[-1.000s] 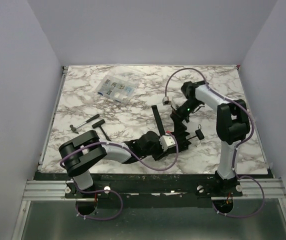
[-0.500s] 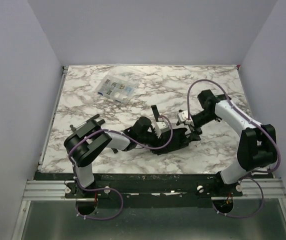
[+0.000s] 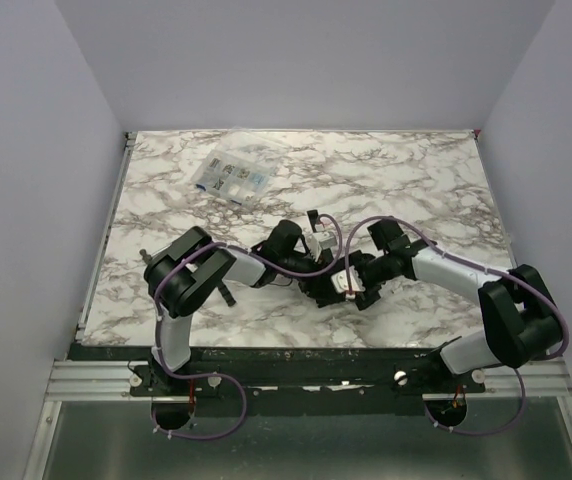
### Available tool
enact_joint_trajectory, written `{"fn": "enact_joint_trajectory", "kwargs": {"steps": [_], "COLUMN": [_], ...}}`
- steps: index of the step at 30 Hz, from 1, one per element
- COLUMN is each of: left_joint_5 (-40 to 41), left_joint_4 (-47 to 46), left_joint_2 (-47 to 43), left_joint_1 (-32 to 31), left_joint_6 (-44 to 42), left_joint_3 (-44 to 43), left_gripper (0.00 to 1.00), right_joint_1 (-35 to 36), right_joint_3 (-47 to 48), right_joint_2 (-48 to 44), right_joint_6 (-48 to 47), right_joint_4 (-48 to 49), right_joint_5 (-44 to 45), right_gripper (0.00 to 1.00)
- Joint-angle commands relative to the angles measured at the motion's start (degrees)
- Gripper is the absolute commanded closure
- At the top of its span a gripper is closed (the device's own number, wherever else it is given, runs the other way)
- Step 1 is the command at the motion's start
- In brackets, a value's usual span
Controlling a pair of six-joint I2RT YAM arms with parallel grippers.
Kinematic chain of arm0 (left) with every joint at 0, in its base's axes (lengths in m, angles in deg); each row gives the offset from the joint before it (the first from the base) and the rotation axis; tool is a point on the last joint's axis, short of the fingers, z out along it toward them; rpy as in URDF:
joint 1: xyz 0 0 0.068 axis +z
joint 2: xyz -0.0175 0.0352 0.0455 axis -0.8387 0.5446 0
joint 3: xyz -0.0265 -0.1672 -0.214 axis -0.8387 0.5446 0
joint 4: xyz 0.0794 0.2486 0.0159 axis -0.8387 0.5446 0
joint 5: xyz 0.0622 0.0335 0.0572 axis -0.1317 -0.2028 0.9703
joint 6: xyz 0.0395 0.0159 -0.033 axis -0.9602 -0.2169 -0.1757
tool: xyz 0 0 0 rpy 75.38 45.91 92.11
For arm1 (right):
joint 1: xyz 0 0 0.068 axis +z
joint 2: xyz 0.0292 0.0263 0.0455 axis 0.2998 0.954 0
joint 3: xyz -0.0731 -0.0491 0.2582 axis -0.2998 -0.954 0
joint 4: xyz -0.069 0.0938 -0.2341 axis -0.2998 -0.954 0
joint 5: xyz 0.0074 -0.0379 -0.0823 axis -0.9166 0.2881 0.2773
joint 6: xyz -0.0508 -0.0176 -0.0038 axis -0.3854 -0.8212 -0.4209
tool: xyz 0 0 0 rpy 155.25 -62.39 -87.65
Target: Put away the umbrella
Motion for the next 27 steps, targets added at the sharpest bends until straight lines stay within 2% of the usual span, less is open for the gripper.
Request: {"fn": "enact_joint_trajectory", "kwargs": {"steps": [1, 4, 5, 7, 10, 11, 13, 16, 19, 21, 25, 26, 27], "left_joint_5": [3.2, 3.2, 3.8, 5.2, 9.7, 10.8, 14.7, 18.8, 21.7, 23.1, 11.1, 10.2, 10.3], "left_joint_4": [17.3, 15.8, 15.2, 12.2, 9.0, 7.4, 5.3, 2.2, -3.0, -11.6, -40.5, -47.0, -49.6], "left_joint_2": [6.0, 4.7, 3.5, 0.2, -6.5, -8.6, -13.2, -19.3, -24.5, -26.6, -20.9, -20.0, -19.9], "left_joint_1": [0.8, 2.1, 2.5, 3.6, 5.1, 5.4, 5.8, 6.5, 7.8, 10.0, 18.3, 18.7, 18.7], "left_joint_6": [2.7, 5.3, 6.8, 9.7, 11.5, 11.4, 10.8, 9.0, 9.5, 14.9, 30.3, 30.7, 29.7], "left_joint_3": [3.4, 2.4, 2.1, 2.3, 2.5, 2.7, 3.2, 4.3, 8.6, 14.5, 25.7, 28.4, 30.3], "left_gripper": [0.96, 0.89, 0.84, 0.69, 0.44, 0.38, 0.18, 0.02, 0.01, 0.01, 0.01, 0.03, 0.04], "right_joint_1": [0.6, 0.6, 0.6, 0.7, 0.7, 0.7, 0.7, 0.7, 0.7, 0.7, 0.7, 0.7, 0.7], "right_joint_3": [-4.8, -5.5, -5.4, -5.0, -3.3, -2.4, -1.2, 0.4, 3.2, 6.5, 14.0, 15.5, 16.9], "right_joint_2": [1.1, 3.0, 3.7, 5.2, 7.5, 8.0, 8.7, 10.1, 12.9, 15.6, 22.9, 24.7, 25.8], "right_joint_6": [5.1, 7.4, 7.9, 9.2, 10.9, 11.3, 11.3, 11.5, 13.4, 13.6, 16.3, 16.9, 18.0], "right_joint_4": [8.7, 9.8, 9.6, 8.8, 5.3, 3.8, 0.0, -3.9, -7.9, -12.3, -20.7, -22.5, -23.3], "right_joint_5": [11.1, 12.2, 12.2, 12.7, 13.5, 13.5, 12.5, 10.9, 9.8, 8.5, 6.4, 6.1, 5.9], "right_gripper": [0.25, 0.46, 0.56, 0.69, 0.8, 0.81, 0.82, 0.83, 0.85, 0.87, 0.91, 0.92, 0.92]}}
